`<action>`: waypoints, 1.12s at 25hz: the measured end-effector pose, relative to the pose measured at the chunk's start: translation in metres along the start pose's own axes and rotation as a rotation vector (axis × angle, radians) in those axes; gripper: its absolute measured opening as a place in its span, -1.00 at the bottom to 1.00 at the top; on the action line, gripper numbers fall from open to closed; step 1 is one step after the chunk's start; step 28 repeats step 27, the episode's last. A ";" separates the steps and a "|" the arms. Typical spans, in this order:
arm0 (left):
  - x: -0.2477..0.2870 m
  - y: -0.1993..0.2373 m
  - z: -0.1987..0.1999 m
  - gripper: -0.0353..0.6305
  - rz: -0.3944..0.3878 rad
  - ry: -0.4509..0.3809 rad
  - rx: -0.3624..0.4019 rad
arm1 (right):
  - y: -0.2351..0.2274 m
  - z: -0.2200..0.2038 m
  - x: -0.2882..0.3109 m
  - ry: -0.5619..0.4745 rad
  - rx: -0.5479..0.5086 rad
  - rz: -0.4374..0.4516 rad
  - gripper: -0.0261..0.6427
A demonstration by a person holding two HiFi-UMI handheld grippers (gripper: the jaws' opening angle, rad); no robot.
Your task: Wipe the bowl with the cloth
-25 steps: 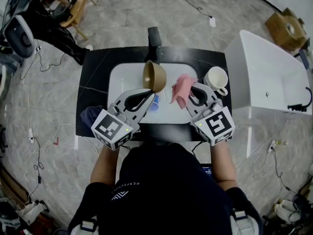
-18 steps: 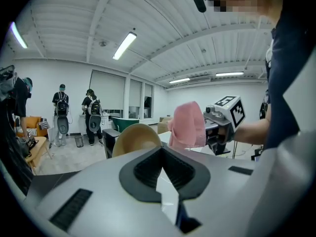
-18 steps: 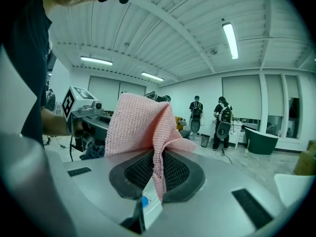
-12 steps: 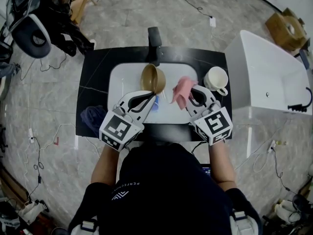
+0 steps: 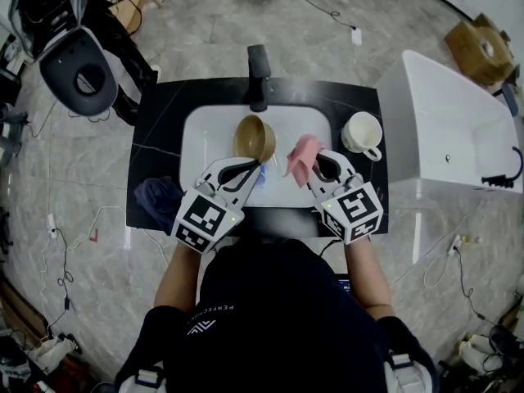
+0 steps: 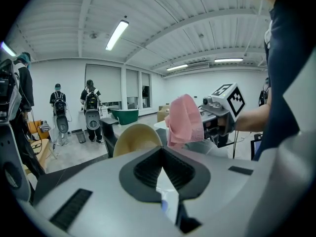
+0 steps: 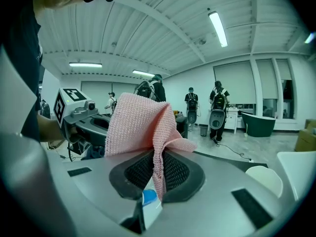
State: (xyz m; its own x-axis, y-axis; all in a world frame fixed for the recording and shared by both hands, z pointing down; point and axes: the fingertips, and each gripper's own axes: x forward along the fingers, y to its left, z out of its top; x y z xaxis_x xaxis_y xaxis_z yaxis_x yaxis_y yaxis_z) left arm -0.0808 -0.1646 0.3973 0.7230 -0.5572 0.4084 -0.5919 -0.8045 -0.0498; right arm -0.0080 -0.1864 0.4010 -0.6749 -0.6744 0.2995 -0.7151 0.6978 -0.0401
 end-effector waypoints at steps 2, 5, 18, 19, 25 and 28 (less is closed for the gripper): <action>0.000 -0.001 -0.004 -0.86 -0.001 0.007 -0.001 | 0.000 -0.003 0.001 0.000 0.009 -0.006 -0.78; -0.001 0.000 -0.006 -0.86 -0.001 0.012 -0.010 | 0.000 -0.004 0.001 0.003 0.018 -0.012 -0.78; 0.001 -0.002 -0.007 -0.86 -0.007 0.021 -0.005 | -0.003 -0.001 0.000 -0.012 0.008 -0.029 -0.78; 0.001 -0.002 -0.007 -0.86 -0.007 0.023 -0.003 | -0.004 -0.001 0.000 -0.015 0.011 -0.028 -0.78; 0.000 -0.004 -0.007 -0.86 -0.012 0.030 0.012 | 0.000 0.000 0.000 -0.017 0.026 -0.020 -0.78; -0.001 -0.005 -0.007 -0.86 -0.015 0.031 0.014 | 0.002 0.000 0.000 -0.015 0.027 -0.017 -0.78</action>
